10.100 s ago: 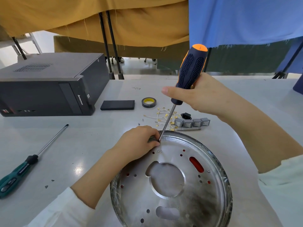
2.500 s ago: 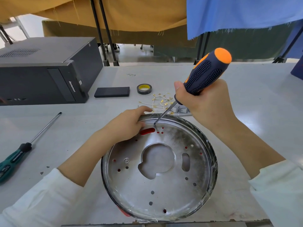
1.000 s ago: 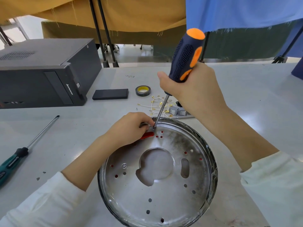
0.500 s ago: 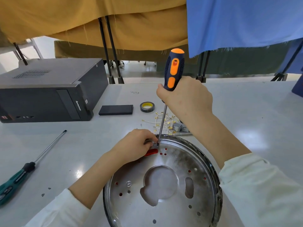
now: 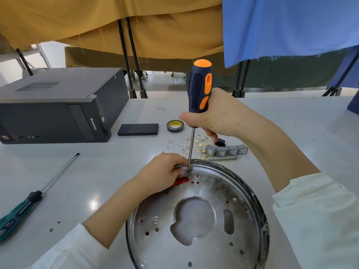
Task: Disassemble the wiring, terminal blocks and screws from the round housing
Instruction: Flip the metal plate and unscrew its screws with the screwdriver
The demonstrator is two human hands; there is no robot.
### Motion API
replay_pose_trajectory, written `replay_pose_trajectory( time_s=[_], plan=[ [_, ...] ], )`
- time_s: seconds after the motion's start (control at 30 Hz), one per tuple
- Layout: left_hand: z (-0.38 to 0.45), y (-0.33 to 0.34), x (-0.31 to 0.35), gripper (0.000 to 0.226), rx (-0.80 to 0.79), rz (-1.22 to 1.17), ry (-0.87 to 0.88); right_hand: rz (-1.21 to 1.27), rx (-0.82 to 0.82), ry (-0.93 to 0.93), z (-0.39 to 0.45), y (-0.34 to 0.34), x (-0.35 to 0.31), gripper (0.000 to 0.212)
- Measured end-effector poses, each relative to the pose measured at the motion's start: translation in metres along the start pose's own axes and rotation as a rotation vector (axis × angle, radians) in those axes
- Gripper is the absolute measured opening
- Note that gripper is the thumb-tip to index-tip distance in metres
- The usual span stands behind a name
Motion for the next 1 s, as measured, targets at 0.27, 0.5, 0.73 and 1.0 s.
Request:
replay_pose_trajectory(
  time_s=[0.27,0.5,0.73,1.0],
  plan=[
    [0.002,-0.001,0.004,0.018,0.02,-0.168,0.014,-0.079,0.041,-0.001,-0.005,-0.006,0.001,0.034],
    [0.004,-0.003,0.001,0.015,0.083,-0.173,-0.013,-0.289,0.612,0.127,-0.03,-0.002,-0.001,0.034],
    [0.004,-0.006,-0.001,0.02,0.082,-0.202,0.036,-0.027,0.097,-0.005,-0.004,0.001,0.001,0.034],
    [0.007,0.0,0.0,0.012,0.029,-0.257,0.062,0.035,-0.056,0.003,-0.007,0.002,0.002,0.015]
  ],
)
Point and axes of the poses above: each hand's wrist, its own z-axis towards the middle knuckle, its own y-axis out of the palm, x = y × z, the point moved 8 cm from there along z, towards the middle knuckle, and after that the axes turned 13 degrees about -x, right-handed, at the moved point
